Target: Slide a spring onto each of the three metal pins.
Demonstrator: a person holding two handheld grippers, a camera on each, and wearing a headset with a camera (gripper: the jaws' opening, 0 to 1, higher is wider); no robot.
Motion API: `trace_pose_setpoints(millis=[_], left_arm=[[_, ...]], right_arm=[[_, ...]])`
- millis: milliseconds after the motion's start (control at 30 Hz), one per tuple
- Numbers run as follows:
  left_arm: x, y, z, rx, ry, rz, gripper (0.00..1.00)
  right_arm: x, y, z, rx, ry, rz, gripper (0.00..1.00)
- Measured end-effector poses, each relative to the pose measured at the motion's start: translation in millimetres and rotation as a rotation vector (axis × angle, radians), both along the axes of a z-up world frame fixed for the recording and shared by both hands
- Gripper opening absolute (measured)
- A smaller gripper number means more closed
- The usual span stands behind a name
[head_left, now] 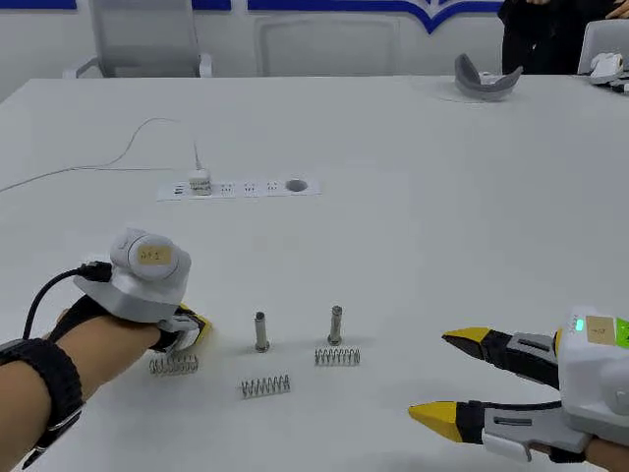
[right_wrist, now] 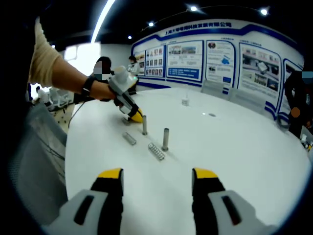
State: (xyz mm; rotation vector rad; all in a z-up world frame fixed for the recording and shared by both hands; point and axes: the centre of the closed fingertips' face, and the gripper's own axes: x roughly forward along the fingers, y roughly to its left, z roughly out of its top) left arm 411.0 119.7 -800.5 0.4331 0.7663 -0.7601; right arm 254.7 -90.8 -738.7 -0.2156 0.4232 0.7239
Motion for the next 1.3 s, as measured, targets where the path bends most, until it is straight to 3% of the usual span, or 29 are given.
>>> trace_pose_setpoints(millis=[233,500,667,933,1300], left_arm=[[-1.6,0.7,0.7,0.014,-0.010,0.004,0.07],[-5.6,5.1,28.9,-0.059,-0.039,0.029,0.07],[-11.9,12.1,39.2,-0.083,-0.045,0.037,0.07],[-22.4,22.1,48.4,-0.140,-0.039,0.074,0.07],[-36.1,35.4,50.6,-0.185,-0.042,0.108,0.07]], right_arm=[[-0.1,2.2,2.0,0.000,-0.006,0.004,0.58],[0.0,2.9,2.8,-0.003,-0.007,0.005,0.57],[0.5,4.5,4.8,-0.004,-0.010,0.012,0.57],[0.1,7.6,4.7,-0.010,-0.010,0.023,0.57],[0.2,9.5,5.9,-0.018,-0.010,0.033,0.57]])
